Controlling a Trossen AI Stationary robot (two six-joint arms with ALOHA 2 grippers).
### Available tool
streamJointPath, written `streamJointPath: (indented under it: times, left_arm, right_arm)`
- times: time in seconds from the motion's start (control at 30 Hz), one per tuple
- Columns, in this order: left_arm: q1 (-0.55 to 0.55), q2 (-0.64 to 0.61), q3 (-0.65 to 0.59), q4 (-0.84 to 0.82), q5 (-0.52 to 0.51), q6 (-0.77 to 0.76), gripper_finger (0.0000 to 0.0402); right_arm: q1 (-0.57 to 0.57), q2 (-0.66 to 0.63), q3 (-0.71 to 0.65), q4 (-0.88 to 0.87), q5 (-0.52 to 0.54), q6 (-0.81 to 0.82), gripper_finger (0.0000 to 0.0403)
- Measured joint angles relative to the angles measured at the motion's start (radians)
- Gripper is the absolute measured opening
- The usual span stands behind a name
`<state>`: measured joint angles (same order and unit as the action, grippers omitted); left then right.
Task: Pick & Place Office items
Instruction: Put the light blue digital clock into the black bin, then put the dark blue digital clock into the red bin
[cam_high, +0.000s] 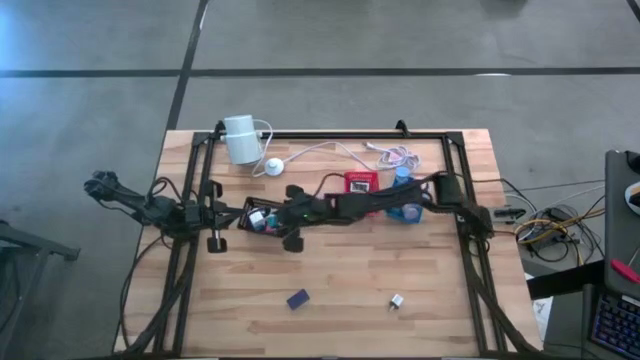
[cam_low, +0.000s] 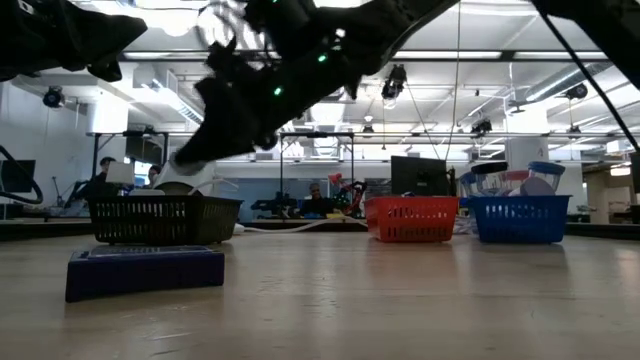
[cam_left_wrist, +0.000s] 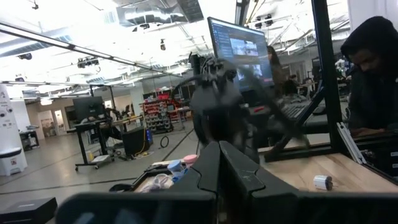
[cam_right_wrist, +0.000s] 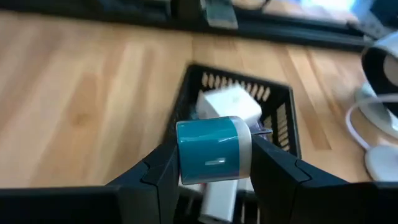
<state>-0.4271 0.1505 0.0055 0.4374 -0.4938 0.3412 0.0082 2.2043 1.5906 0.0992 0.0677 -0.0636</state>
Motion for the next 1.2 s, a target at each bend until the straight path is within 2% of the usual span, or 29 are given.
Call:
streamJointPath:
  times: [0.1, 0.27, 0.5, 0.77, 1.0, 1.2]
  left_arm:
    - [0.0, 0.0, 0.0, 0.0, 0.0, 0.0, 0.0012]
    - [0.0, 0.0, 0.0, 0.004, 0.003, 0.0, 0.0012]
    - [0.0, 0.0, 0.0, 0.003, 0.003, -0.001, 0.0012]
    - [0.0, 0.0, 0.0, 0.003, 0.003, -0.004, 0.0012]
    - [0.0, 0.0, 0.0, 0.016, 0.003, -0.004, 0.0012]
    - [0.0, 0.0, 0.0, 0.019, 0.007, -0.028, 0.0012]
  right_arm:
    - [-0.001, 0.054, 0.071, -0.083, 0.037, -0.023, 0.015]
    - [-0.003, 0.111, 0.145, -0.148, 0.04, -0.045, 0.015]
    - [-0.006, 0.116, 0.158, -0.155, 0.039, -0.053, 0.0153]
    - [-0.006, 0.106, 0.157, -0.186, 0.037, -0.043, 0.0206]
    - [-0.008, 0.056, 0.157, -0.237, 0.037, -0.04, 0.0219]
    - [-0.008, -0.073, 0.156, -0.338, 0.033, -0.038, 0.021]
